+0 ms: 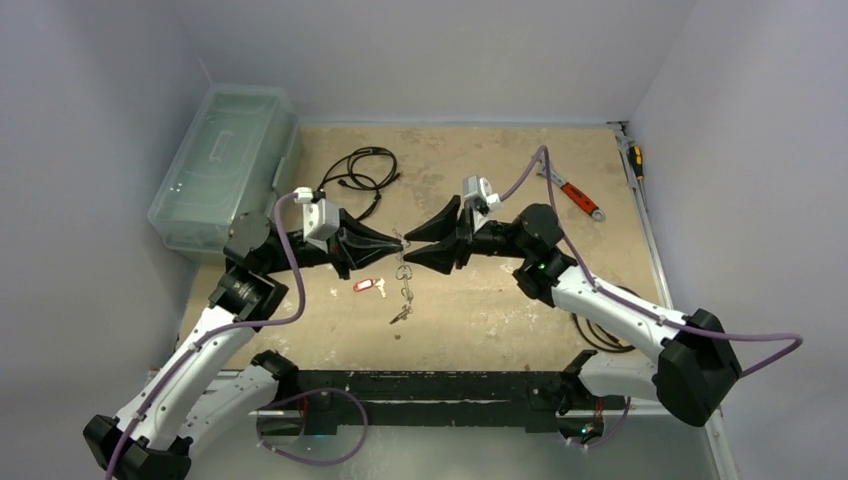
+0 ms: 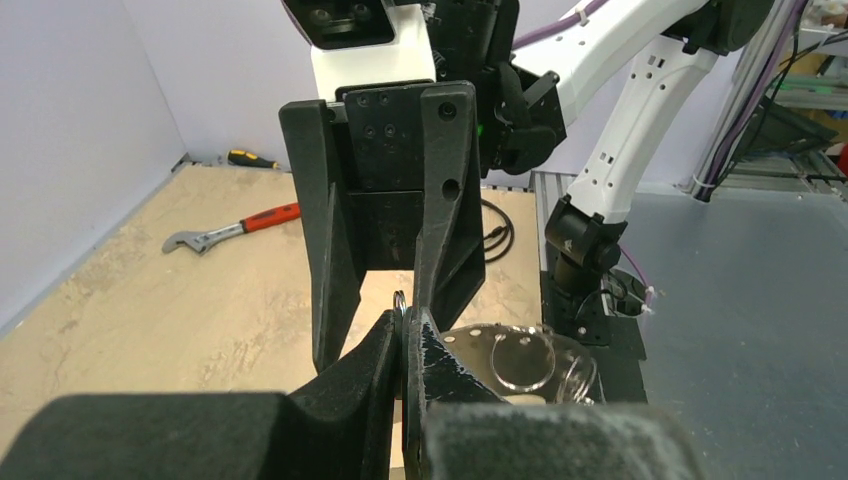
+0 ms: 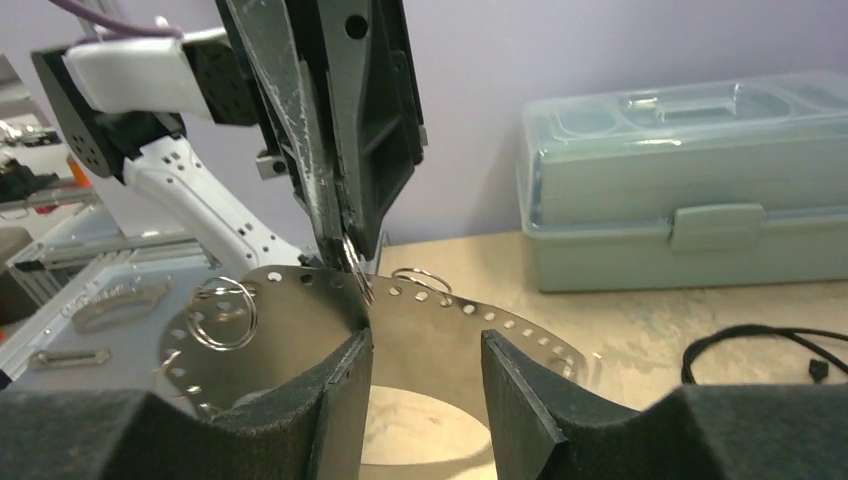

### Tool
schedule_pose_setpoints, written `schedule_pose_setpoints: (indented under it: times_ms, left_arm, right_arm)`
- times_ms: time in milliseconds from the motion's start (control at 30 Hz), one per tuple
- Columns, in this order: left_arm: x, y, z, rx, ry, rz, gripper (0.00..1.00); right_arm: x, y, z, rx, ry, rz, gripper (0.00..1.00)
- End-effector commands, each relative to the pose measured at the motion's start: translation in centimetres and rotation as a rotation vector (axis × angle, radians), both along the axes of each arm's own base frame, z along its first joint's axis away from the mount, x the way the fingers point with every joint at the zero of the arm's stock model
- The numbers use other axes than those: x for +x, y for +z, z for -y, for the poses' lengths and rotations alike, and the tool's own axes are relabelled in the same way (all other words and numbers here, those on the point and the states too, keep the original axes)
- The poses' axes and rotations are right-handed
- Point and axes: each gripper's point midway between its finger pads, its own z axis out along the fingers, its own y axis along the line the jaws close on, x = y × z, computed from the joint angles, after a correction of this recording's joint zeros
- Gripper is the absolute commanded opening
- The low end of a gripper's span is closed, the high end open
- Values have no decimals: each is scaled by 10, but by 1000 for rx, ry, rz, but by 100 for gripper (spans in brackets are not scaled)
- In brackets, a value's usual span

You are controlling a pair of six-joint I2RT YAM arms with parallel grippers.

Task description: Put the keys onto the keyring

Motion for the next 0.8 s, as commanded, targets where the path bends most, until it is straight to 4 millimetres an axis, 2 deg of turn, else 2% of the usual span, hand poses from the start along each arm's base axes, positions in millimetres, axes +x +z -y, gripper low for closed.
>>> schedule_pose_setpoints:
  times_ms: [0,267,767]
  left_arm:
    - [-7,9,0,39,-32,41,0]
    - [-7,8,1,60,-44,23,0]
    - [-11,6,5,71,-98,8,0]
  right_arm:
    - [-5,7,2,-49,9,95,46]
    - [-16,15,9,-72,36,159,42]
    - [-16,28,13,-77,17,203,37]
